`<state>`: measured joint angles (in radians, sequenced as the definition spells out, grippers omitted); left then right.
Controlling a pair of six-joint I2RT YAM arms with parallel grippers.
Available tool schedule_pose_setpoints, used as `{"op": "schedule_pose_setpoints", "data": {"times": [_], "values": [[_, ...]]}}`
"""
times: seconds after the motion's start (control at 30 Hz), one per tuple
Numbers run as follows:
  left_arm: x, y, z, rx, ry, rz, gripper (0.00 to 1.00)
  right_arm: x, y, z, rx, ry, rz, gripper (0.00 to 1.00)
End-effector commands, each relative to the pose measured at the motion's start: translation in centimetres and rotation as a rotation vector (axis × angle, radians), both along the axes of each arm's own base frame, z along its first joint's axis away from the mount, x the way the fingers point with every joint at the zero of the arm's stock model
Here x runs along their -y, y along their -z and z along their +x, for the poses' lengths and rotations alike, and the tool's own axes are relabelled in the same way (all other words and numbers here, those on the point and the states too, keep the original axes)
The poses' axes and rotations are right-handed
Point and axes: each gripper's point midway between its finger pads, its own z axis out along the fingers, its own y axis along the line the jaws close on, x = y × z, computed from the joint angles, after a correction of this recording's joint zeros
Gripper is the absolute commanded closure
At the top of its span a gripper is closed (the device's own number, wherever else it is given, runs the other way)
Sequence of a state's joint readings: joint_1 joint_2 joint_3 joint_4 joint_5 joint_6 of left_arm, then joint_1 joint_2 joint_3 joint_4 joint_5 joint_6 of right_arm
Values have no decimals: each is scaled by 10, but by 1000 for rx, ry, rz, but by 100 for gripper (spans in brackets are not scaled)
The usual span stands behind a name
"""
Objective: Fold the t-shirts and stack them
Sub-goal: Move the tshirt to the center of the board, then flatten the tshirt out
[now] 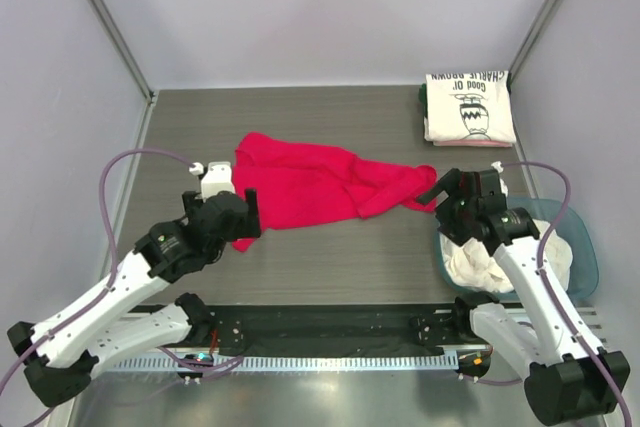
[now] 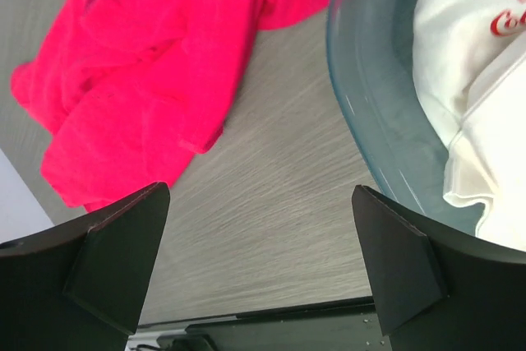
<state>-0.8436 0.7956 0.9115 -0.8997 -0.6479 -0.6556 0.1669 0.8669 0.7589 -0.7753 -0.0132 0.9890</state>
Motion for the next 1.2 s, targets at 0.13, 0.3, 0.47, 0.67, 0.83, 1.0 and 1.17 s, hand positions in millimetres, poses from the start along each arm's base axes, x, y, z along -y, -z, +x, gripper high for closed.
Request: {"op": "schedule_pose_setpoints", "data": {"times": [0.13, 0.3, 0.47, 0.67, 0.83, 1.0, 1.17], "values": [[-3, 47, -2, -146, -180, -17, 0, 6, 25, -3, -102, -56, -78, 0], [-21, 77, -9, -224, -317, -74, 0, 15, 72, -19, -209, -39, 19, 0], [-42, 87, -3, -235, -438, -150, 0, 40, 81, -20, -237, 30, 6, 0], [-59, 115, 6, -324, -563, -294, 4, 79, 67, -25, -256, 157, -68, 0], [-65, 110, 13, -305, -572, -298, 7, 84, 15, -14, -124, 118, -119, 2], [-69, 107, 12, -293, -603, -296, 8, 68, -42, -2, 28, 63, -95, 2], [-70, 119, 6, -294, -646, -334, 9, -3, -49, 9, 105, -174, 84, 4]]}}
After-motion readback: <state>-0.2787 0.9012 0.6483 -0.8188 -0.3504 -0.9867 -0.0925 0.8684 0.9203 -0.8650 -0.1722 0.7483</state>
